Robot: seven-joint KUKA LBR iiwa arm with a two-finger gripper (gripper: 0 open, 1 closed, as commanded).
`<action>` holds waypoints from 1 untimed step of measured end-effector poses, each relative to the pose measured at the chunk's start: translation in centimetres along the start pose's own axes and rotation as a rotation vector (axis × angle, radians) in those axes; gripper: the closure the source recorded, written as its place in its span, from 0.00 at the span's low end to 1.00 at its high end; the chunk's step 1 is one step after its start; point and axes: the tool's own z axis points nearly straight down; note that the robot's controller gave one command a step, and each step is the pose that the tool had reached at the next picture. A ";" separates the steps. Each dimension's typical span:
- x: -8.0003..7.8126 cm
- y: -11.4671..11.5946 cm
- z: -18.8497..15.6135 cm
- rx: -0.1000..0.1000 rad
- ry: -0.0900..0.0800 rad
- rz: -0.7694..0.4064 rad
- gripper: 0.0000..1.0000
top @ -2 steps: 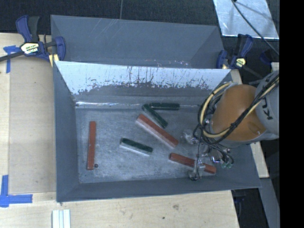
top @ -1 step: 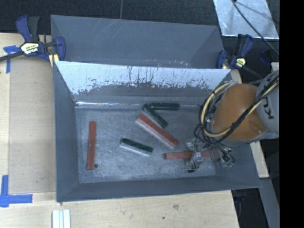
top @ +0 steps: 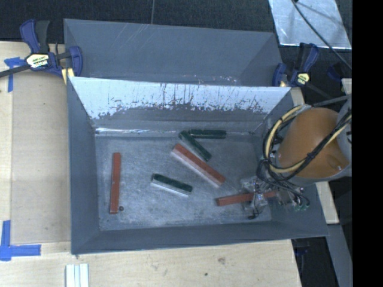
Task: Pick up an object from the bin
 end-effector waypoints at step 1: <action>-2.4 -0.8 0.0 0.000 -0.002 -0.180 1.00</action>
Offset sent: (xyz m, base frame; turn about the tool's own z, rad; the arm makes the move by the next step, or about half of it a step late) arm 0.0240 -0.0037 -0.0001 -0.1812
